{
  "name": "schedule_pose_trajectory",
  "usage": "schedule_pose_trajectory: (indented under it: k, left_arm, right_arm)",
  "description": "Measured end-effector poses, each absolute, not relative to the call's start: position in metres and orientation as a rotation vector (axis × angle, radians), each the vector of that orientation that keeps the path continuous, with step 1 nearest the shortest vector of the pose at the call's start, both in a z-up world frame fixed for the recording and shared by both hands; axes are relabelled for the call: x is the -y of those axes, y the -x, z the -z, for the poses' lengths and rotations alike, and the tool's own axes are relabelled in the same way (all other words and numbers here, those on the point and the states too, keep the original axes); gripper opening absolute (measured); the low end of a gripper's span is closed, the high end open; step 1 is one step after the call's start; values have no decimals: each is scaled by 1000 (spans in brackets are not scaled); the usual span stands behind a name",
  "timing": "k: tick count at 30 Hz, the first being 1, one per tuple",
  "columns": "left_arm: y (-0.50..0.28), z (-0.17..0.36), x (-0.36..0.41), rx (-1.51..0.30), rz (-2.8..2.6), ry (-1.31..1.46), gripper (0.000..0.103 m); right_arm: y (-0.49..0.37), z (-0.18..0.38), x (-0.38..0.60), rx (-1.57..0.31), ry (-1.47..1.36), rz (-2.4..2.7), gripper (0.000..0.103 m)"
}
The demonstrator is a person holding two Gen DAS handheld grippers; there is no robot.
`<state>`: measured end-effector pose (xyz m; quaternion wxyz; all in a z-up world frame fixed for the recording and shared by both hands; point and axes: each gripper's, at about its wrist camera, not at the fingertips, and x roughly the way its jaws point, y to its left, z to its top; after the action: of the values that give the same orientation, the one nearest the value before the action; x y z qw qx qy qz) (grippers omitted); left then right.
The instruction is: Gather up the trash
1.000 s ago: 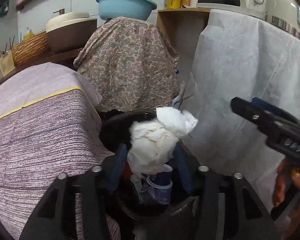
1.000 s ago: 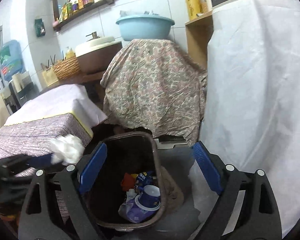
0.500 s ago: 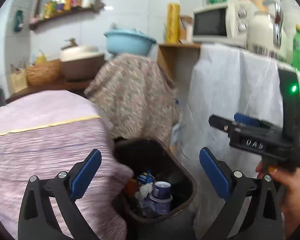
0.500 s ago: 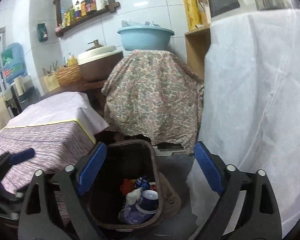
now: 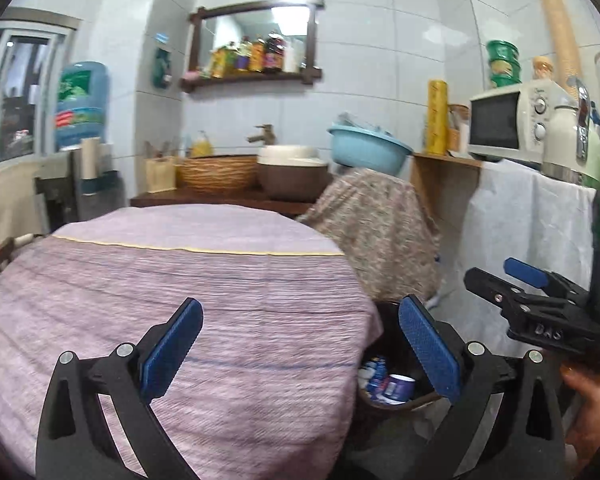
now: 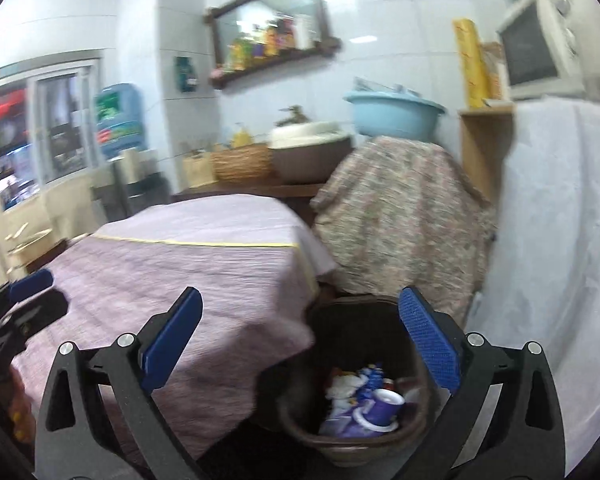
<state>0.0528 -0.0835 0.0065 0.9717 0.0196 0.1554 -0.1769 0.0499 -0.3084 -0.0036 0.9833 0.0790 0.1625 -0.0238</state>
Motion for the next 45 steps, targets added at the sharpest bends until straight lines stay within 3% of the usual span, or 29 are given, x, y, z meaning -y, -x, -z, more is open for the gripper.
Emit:
schedule_pose_trajectory:
  k: [12, 45]
  left_arm:
    - [9, -3, 29, -193, 158, 18, 97]
    - [48, -3, 20, -138, 168, 8, 97]
  right_arm:
    - [13, -4, 216, -261, 7, -131, 97]
    - [60, -9, 208, -183, 15, -132, 97]
